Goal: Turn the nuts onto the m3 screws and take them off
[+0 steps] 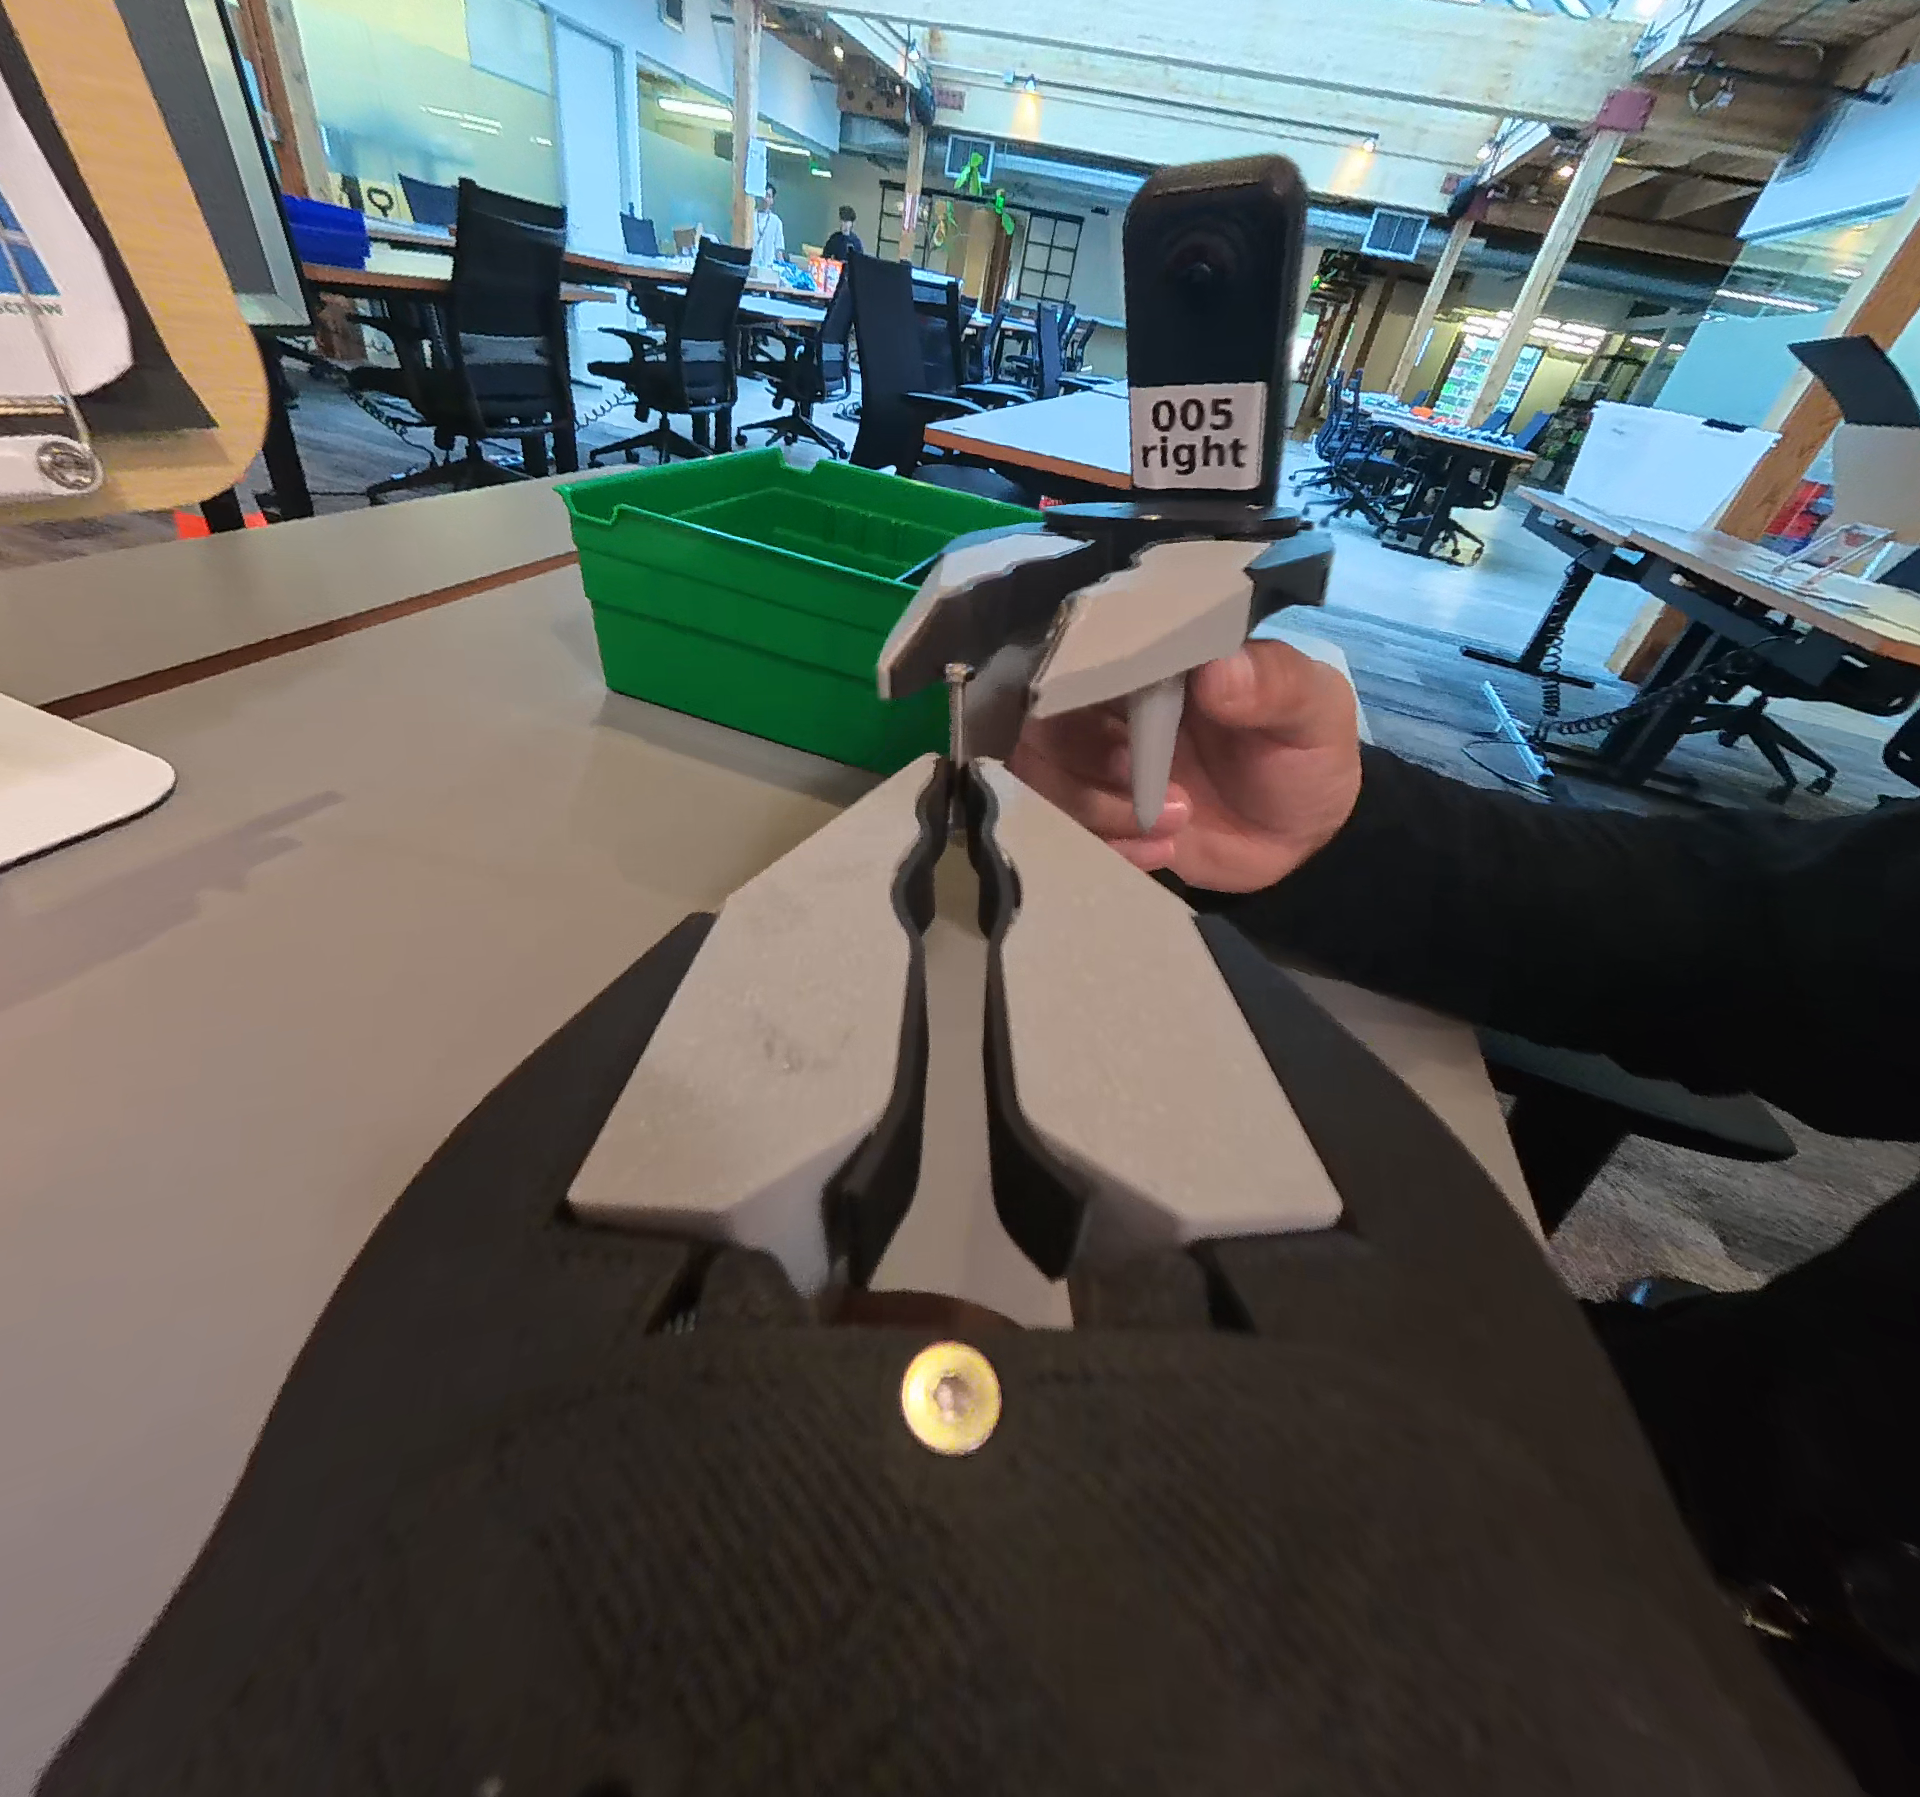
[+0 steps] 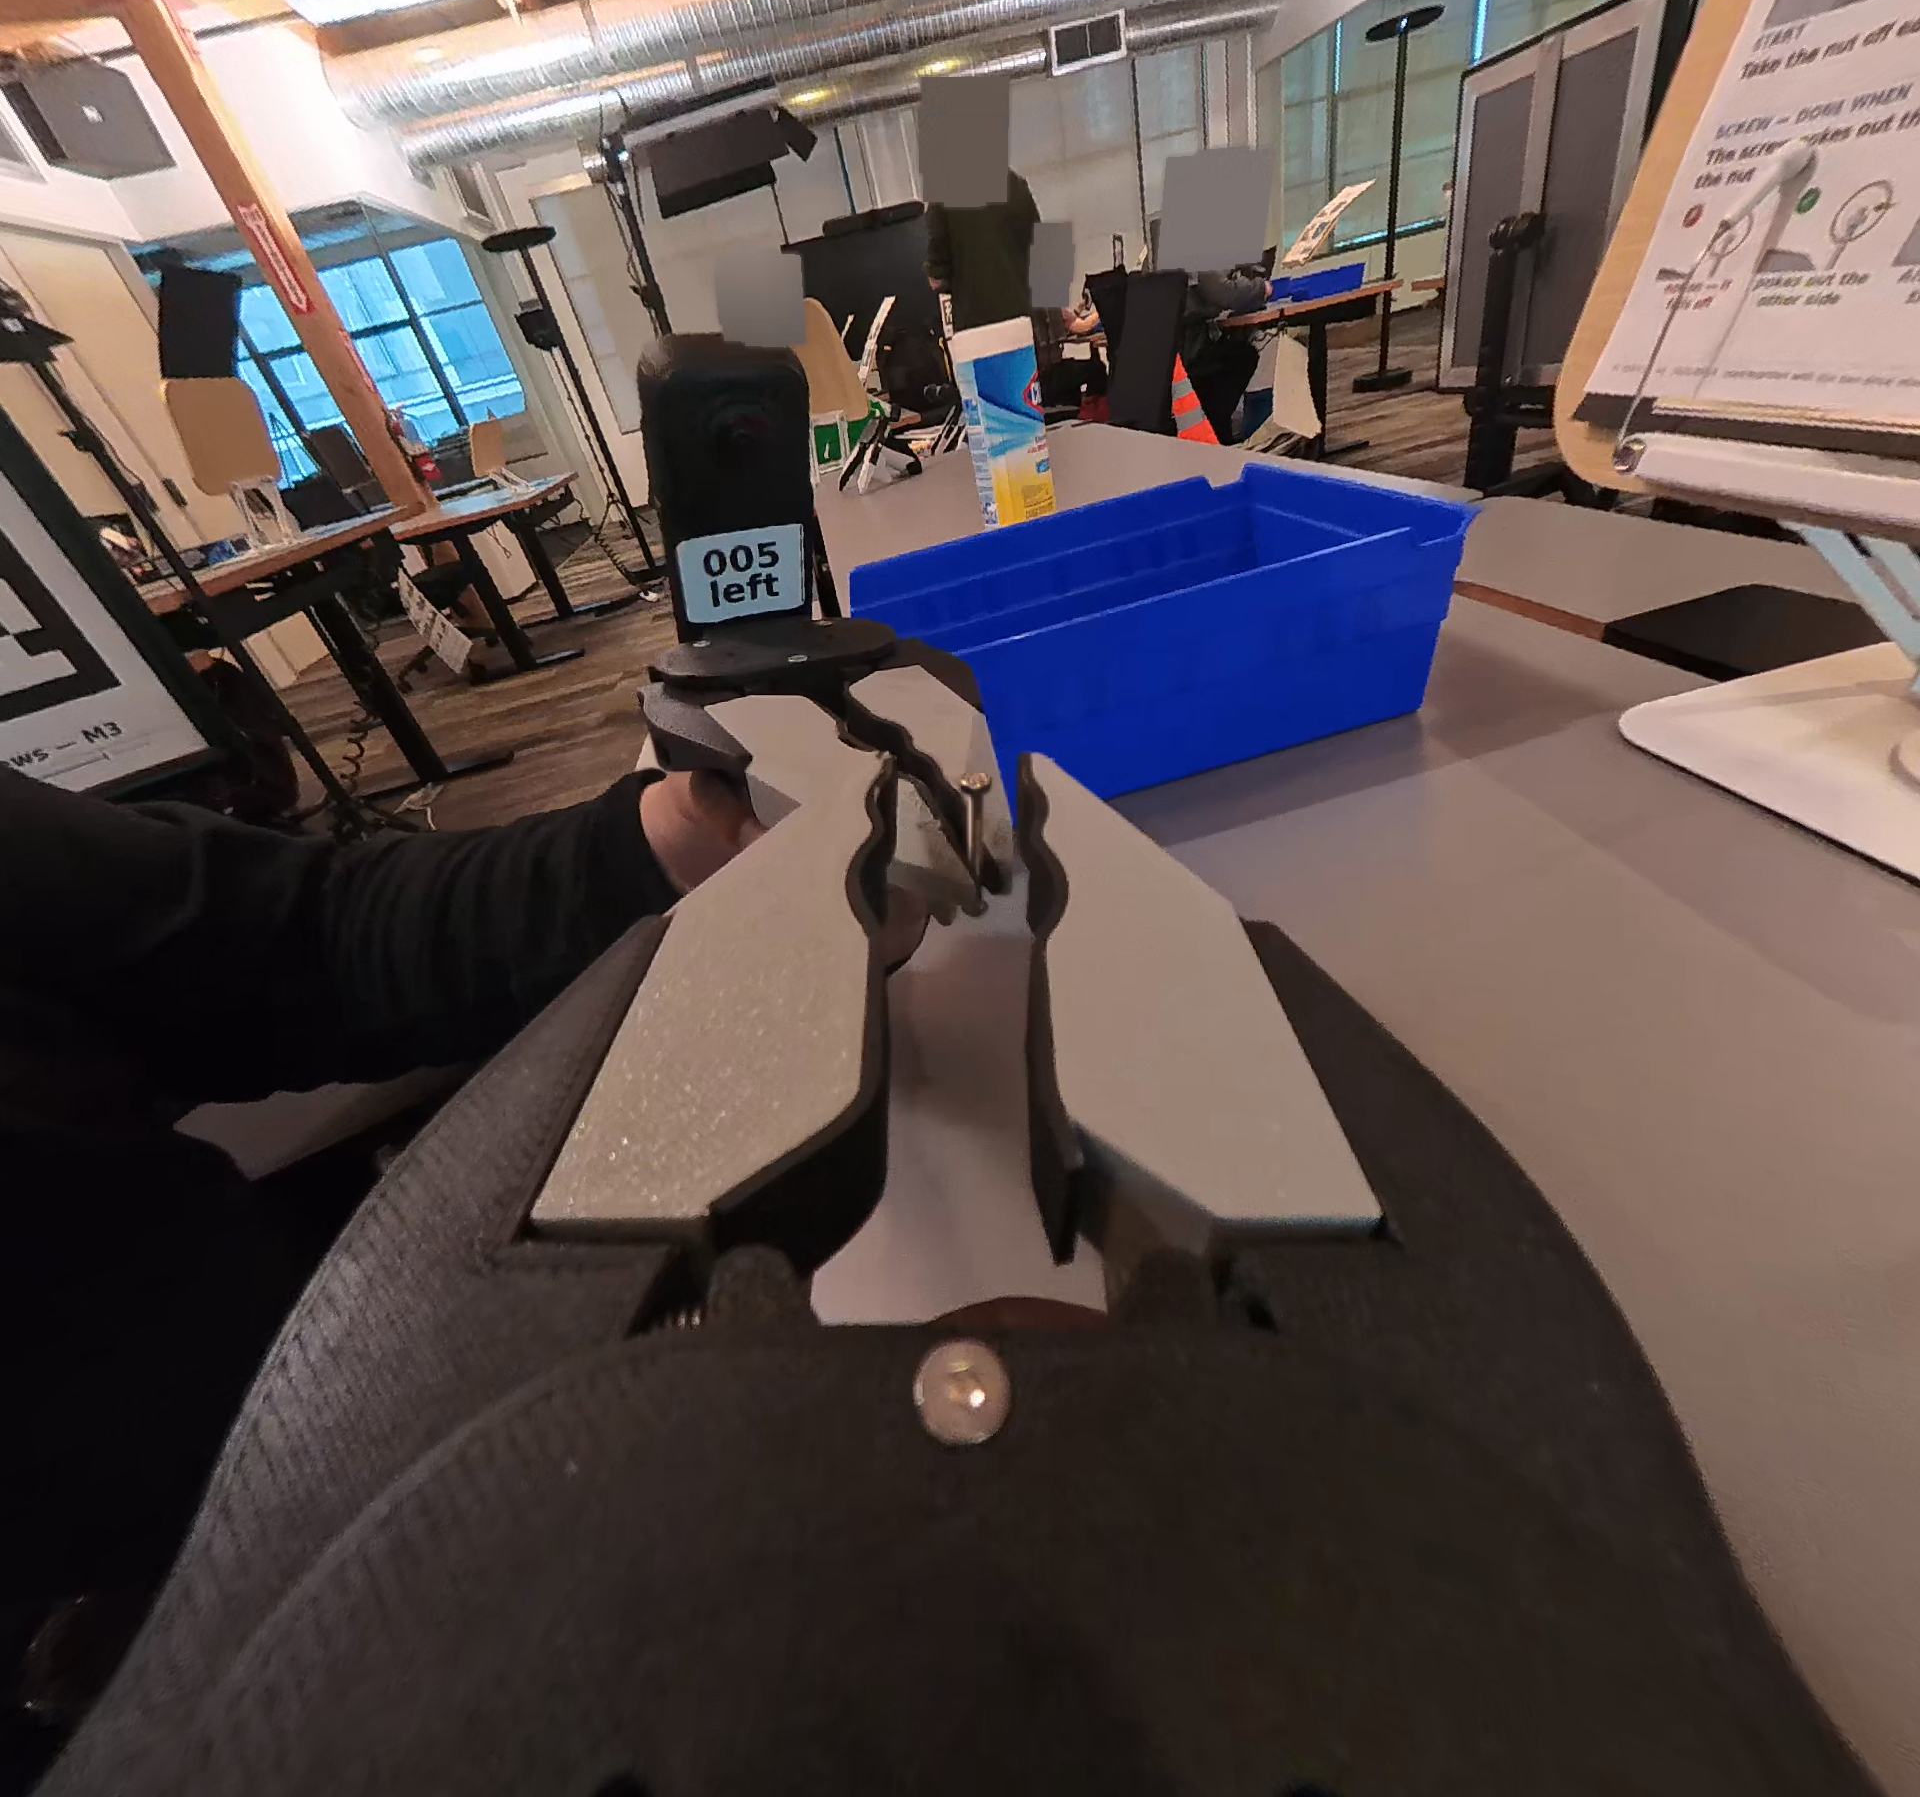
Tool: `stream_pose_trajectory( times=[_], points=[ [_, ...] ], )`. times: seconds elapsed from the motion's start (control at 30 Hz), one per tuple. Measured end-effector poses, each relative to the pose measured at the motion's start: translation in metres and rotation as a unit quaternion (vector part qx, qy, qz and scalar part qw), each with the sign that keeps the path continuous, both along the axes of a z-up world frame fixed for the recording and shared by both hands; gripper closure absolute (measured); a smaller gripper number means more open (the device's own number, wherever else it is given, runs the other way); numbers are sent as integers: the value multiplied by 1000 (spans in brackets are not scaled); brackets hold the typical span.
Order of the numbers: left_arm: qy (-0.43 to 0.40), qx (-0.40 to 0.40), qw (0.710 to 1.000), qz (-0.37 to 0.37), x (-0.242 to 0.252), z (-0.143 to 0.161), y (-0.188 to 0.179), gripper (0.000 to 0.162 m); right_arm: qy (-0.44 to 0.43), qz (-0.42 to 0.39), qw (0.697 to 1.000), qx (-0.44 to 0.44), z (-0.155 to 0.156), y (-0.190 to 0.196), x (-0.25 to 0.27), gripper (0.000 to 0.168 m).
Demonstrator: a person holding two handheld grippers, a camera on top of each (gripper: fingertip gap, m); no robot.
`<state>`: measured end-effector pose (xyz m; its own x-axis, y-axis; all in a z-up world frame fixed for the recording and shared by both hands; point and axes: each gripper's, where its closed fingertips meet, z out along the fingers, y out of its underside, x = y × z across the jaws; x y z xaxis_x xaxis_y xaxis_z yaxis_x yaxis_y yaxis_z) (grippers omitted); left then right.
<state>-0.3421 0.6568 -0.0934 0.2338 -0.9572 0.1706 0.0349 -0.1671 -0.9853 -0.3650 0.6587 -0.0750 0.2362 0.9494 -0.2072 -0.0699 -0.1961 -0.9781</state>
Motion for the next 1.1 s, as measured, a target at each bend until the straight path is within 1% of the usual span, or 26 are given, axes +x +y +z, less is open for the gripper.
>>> stream_pose_trajectory(
  times=[0.13, 0.27, 0.67, 0.87, 1.1],
  points=[
    [-6, 6, 1000, 6, -3, 3, 1, 162, 17, 7, 1000, 12, 7, -4, 4, 149],
    [-3, 15, 1000, 8, -3, 4, 0, 162, 8, 3, 999, 31, 7, -7, 1, 147],
    [6, 24, 1000, 2, 3, 2, -4, 162, 8, 11, 1000, 28, 6, -10, -8, 147],
    [10, 33, 999, 10, 2, 2, -2, 162, 12, 3, 1000, 25, 8, -6, -2, 149],
    [41, 50, 997, 33, 0, -4, 3, 162, 7, -12, 999, 29, 9, -1, 9, 151]
  ],
)
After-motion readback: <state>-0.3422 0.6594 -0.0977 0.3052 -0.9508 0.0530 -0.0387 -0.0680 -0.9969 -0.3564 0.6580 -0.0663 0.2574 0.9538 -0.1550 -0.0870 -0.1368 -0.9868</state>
